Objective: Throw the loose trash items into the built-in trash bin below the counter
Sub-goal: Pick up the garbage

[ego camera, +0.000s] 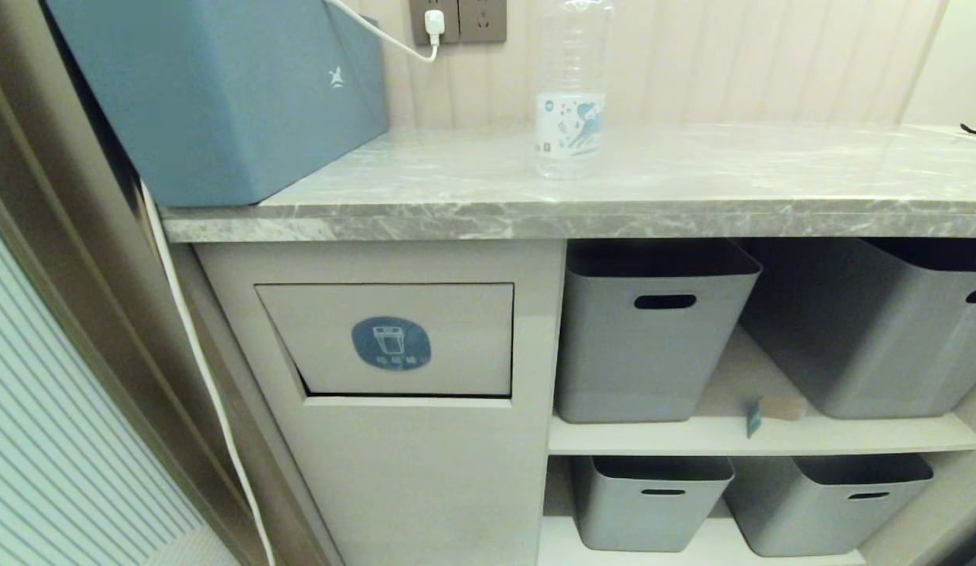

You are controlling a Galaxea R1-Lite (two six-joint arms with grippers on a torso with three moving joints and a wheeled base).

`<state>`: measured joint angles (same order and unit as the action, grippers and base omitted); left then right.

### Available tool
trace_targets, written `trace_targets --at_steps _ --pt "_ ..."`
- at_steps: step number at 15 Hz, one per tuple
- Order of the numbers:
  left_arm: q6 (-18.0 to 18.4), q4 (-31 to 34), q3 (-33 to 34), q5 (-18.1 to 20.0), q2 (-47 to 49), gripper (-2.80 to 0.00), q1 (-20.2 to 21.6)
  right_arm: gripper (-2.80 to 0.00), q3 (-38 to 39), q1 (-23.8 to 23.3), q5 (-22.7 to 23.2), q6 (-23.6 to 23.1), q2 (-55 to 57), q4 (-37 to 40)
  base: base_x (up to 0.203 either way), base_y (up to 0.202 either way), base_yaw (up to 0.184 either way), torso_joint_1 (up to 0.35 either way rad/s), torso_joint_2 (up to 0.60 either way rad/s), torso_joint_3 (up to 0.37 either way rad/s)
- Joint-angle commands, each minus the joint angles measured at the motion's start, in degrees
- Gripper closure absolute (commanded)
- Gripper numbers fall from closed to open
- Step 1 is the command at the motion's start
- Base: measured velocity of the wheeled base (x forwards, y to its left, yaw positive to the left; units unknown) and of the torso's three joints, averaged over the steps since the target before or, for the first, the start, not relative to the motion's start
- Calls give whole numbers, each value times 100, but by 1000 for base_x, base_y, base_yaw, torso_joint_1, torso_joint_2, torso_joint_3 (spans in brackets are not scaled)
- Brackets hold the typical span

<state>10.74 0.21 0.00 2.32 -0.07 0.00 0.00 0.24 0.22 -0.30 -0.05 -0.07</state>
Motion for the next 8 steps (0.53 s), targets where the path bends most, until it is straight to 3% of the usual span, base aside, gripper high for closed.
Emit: trace_targets --at_steps 1,3,8 --pt "7 -3 0 6 7 0 0 0 0 2 4 -5 -4 -1 0 0 0 0 0 0" --pt "-10 -3 0 -2 7 0 -9 0 0 2 4 -5 -4 -1 1 -59 7 1 2 2" --pt "-11 -3 0 -3 -1 0 -9 0 0 2 4 -5 -4 -1 0 -191 1 2 1 3"
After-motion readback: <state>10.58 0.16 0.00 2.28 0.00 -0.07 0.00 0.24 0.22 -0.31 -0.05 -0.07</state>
